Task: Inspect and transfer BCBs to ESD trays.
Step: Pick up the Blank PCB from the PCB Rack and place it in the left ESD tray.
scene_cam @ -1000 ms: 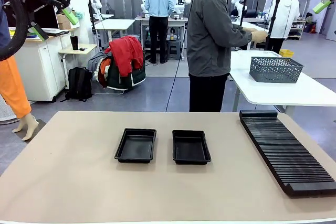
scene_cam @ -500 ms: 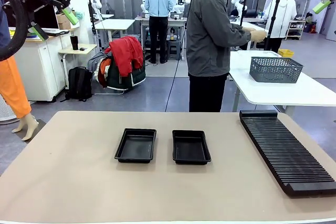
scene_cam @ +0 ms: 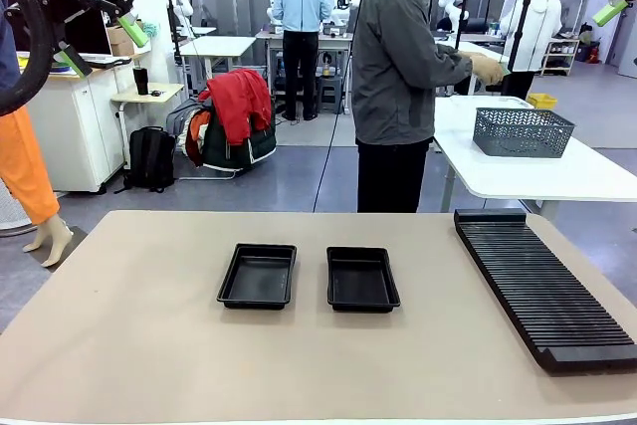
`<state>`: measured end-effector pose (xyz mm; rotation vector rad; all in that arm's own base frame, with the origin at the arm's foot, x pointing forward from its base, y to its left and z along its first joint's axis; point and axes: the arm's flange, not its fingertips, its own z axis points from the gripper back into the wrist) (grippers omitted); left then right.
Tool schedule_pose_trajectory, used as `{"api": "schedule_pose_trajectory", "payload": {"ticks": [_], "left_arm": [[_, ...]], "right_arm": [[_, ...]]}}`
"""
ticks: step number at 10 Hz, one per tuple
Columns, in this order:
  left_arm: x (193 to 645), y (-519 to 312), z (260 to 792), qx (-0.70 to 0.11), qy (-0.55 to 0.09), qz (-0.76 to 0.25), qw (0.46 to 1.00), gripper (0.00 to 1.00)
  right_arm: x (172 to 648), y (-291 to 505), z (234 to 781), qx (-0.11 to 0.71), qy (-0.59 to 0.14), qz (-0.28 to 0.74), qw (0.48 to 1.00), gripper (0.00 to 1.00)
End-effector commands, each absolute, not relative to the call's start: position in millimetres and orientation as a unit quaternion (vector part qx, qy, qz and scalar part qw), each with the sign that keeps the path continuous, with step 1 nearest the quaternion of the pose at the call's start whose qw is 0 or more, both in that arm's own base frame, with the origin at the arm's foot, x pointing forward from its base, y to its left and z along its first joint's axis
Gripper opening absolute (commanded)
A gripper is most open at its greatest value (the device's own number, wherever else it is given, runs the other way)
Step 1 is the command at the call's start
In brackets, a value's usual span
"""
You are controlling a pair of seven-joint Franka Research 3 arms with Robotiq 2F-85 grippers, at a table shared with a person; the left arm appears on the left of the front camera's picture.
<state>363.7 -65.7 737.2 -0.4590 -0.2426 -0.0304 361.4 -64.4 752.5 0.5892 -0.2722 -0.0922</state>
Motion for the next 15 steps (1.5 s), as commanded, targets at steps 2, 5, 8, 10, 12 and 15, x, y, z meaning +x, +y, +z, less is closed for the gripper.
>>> {"api": "schedule_pose_trajectory", "payload": {"ticks": [2, 5, 8, 10, 12, 15], "left_arm": [[363.9, -65.8, 737.8, -0.229, -0.123, -0.014, 0.966, 1.0], [363.9, -65.8, 737.8, -0.229, -0.123, -0.014, 0.966, 1.0], [363.9, -65.8, 737.8, -0.229, -0.123, -0.014, 0.966, 1.0], [363.9, -65.8, 737.8, -0.229, -0.123, -0.014, 0.966, 1.0], [363.9, -65.8, 737.8, -0.229, -0.123, -0.014, 0.966, 1.0], [363.9, -65.8, 737.8, -0.229, -0.123, -0.014, 0.966, 1.0]], "right_arm": [[361.7, -64.4, 751.6, 0.29, -0.133, -0.045, 0.947, 1.0], [361.7, -64.4, 751.6, 0.29, -0.133, -0.045, 0.947, 1.0], [361.7, -64.4, 751.6, 0.29, -0.133, -0.045, 0.947, 1.0], [361.7, -64.4, 751.6, 0.29, -0.133, -0.045, 0.947, 1.0], [361.7, -64.4, 751.6, 0.29, -0.133, -0.045, 0.947, 1.0], [361.7, -64.4, 751.6, 0.29, -0.133, -0.045, 0.947, 1.0]]}}
